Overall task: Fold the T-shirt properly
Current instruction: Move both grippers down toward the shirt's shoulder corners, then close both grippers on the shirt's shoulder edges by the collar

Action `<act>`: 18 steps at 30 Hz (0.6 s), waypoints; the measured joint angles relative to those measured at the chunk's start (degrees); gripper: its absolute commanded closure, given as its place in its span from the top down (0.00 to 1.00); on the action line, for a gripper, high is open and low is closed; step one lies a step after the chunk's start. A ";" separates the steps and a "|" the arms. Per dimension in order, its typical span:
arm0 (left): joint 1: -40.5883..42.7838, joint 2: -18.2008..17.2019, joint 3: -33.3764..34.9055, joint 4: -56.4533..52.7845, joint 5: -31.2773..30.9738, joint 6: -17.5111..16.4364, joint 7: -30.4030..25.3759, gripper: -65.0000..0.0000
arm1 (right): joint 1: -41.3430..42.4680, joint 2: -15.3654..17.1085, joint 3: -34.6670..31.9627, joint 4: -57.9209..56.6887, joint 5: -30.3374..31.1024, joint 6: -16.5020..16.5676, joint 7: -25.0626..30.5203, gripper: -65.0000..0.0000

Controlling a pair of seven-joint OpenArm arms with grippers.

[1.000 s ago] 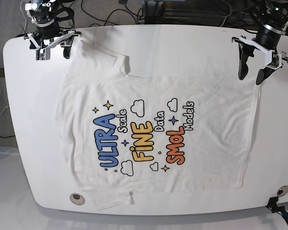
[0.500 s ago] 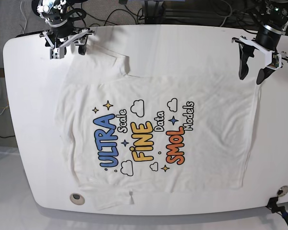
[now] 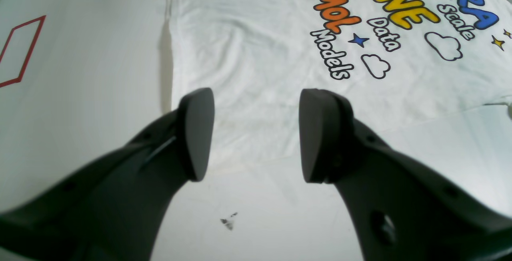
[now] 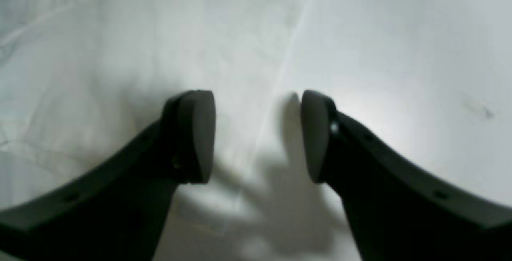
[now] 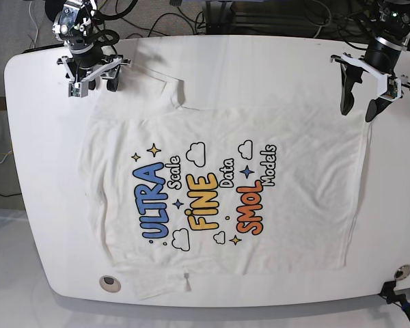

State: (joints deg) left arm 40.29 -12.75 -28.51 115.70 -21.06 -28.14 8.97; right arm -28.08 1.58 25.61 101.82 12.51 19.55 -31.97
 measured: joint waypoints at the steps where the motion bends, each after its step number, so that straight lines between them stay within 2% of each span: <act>1: 0.02 0.00 -0.02 0.00 0.00 0.00 0.00 0.48 | 0.31 0.04 -0.02 -0.24 0.37 0.04 -0.15 0.50; 3: 0.00 0.00 -0.07 -0.02 0.00 -0.02 0.00 0.47 | 0.98 0.00 -0.04 -0.70 0.42 0.26 -0.13 0.47; 8: -0.39 0.04 0.02 -0.02 -0.20 0.46 -0.37 0.47 | 1.18 0.00 -0.15 -0.68 0.37 0.26 1.42 0.21; 12: -0.42 0.13 0.07 -0.02 -0.24 0.44 0.00 0.47 | 1.27 -0.04 -0.15 -0.76 0.39 3.06 1.33 0.02; 18: -0.50 0.15 0.07 -0.28 -0.28 0.66 0.04 0.47 | 1.55 -0.17 0.07 -1.03 -0.26 4.04 1.42 0.00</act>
State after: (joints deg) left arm 39.79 -12.60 -28.45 115.42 -21.34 -27.49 9.02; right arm -26.52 1.41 25.67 100.79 12.25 23.59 -30.55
